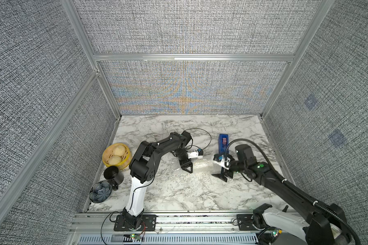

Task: Wrap vases in bubble wrap
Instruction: Wrap the vase in bubble wrap.

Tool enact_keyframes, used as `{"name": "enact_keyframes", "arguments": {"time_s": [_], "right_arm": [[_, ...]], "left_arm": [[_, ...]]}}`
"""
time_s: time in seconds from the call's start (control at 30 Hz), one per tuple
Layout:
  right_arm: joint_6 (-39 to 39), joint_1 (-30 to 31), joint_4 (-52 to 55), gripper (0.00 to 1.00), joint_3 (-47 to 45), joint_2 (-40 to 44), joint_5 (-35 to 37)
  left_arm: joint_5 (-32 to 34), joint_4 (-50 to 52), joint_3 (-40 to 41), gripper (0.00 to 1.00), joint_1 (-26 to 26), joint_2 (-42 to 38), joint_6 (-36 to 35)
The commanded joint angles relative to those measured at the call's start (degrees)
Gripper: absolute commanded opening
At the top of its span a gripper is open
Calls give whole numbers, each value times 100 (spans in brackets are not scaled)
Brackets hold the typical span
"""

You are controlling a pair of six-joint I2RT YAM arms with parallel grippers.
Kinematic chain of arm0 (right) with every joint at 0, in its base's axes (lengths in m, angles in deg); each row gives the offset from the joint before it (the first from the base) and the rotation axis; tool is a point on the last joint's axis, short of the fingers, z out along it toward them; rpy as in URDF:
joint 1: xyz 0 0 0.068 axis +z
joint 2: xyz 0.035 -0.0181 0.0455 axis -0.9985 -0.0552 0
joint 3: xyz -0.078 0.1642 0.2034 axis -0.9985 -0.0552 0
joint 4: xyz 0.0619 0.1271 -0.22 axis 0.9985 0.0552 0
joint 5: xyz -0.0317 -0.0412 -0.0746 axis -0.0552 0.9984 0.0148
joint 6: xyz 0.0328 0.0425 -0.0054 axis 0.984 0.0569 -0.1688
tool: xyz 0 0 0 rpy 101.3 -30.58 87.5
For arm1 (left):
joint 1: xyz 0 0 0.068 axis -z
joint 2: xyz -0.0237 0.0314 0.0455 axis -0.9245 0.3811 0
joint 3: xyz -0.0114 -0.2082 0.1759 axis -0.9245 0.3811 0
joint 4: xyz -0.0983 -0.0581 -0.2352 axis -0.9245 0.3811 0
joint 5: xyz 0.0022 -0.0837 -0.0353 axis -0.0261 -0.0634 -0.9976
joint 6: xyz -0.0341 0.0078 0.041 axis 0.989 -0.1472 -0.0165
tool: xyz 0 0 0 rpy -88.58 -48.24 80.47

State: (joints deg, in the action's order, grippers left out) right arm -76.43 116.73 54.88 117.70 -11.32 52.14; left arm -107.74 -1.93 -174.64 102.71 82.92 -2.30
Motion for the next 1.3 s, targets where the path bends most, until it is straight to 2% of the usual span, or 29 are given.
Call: {"name": "enact_keyframes", "arguments": {"time_s": [0.0, 0.07, 0.2, 0.33, 0.43, 0.6, 0.77, 0.83, 0.9, 0.97, 1.07, 1.13, 1.2, 1.27], "right_arm": [[-1097, 476, -1740, 99, -337, -276, 792], [-1473, 806, -2124, 99, -309, -830, 1372], [-2067, 1105, -3082, 99, -20, -2088, 1977], [-2490, 1212, -3014, 99, 534, -2837, 1885], [-2476, 1302, -3096, 98, 803, -3347, 1974], [-2360, 1463, -2486, 85, 955, -3713, 2053], [-2158, 1469, -2076, 63, 1030, -3850, 2112], [-2071, 1476, -1845, 58, 1090, -3823, 2150], [-2038, 1443, -1627, 58, 1039, -3696, 2048], [-1864, 1334, -1034, 58, 1159, -3563, 1688], [-1324, 1112, 857, 58, 2012, -3539, 849], [-725, 762, 2549, 59, 3156, -3964, 32], [-217, 508, 3787, 58, 4131, -4707, -235], [57, 355, 4428, 58, 4735, -5342, -499]], "left_arm": [[-605, 1238, -385, 57, -242, 370, 52], [-1001, 1279, -370, 57, -406, 326, -398], [-1126, 1106, -260, 57, -474, 284, -328], [-1141, 1079, -238, 58, -471, 272, -302], [-1120, 1079, -255, 58, -455, 299, -288], [-1093, 1062, -257, 62, -469, 293, -240], [-1062, 1030, -189, 83, -518, -32, -46], [-995, 986, -163, 85, -712, -325, 63], [-920, 665, 23, 86, -1141, -826, 377], [-644, 197, 249, 86, -1652, -1506, 815], [-223, -1594, 1097, 86, -2528, -2861, 1882], [-351, -3060, 2160, 88, -2693, -3999, 1783], [-632, -4461, 3290, 89, -2612, -4817, 1511], [-708, -5515, 4338, 92, -2406, -5438, 1163]]}}
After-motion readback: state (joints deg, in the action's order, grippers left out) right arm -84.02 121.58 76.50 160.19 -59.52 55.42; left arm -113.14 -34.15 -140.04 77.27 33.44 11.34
